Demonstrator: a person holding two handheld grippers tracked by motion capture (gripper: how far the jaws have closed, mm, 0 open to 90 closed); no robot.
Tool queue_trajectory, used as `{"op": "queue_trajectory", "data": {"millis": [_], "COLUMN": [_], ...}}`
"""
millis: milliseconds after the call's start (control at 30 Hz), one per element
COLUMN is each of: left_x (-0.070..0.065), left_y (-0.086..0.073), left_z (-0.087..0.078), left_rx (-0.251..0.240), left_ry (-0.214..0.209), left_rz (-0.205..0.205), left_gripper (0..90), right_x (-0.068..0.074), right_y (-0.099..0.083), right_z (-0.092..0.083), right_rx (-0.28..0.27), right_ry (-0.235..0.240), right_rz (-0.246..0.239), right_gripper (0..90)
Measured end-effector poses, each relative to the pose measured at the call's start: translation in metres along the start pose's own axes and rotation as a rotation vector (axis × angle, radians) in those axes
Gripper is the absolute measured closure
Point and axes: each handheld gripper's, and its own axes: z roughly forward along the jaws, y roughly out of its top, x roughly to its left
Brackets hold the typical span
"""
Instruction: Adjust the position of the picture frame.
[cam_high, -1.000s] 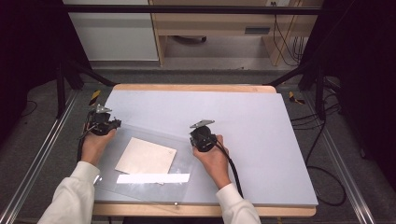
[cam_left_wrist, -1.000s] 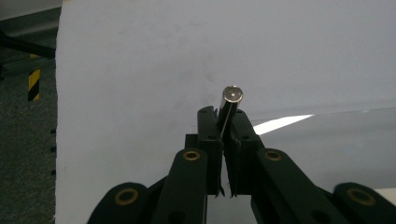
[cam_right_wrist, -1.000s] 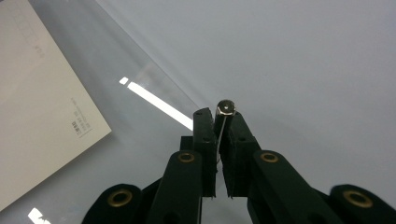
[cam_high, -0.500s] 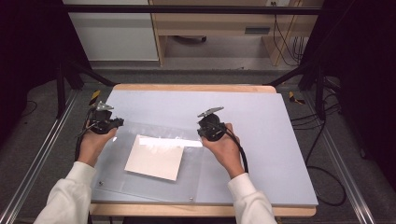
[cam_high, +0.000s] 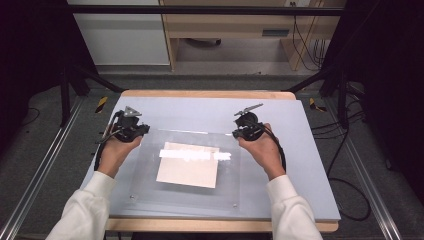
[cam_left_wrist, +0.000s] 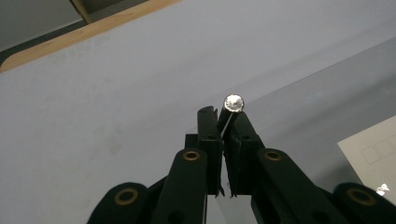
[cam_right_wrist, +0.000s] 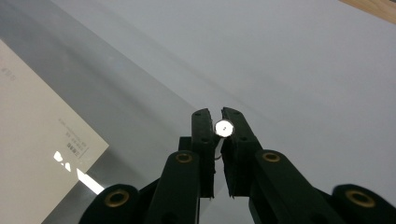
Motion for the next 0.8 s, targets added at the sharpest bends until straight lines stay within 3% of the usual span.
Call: {"op": "queue_trajectory", "data": {"millis": [167,467,800], "left_x": [-0.023,-0.052,-0.054], "left_y": [0.009,0.01,0.003], "left_z": [0.007,0.02,0.028], "left_rx": [-0.005,0.012,0.041], "left_ry": [-0.017,-0.033,-0.032], "left_rz": [0.016,0.048,0.04], "left_gripper": [84.8,84.7,84.5], "right_x": [-0.025,-0.042,-0.046], "right_y": [-0.008,-0.023,-0.028], "right_z": [-0.012,-0.017,-0.005], "right_rx": [0.019,0.047,0.076], "right_ry": [-0.034,-0.078,-0.078], "right_rz": [0.02,0.034,0.027], "right_gripper": [84.5,84.7,84.8]}}
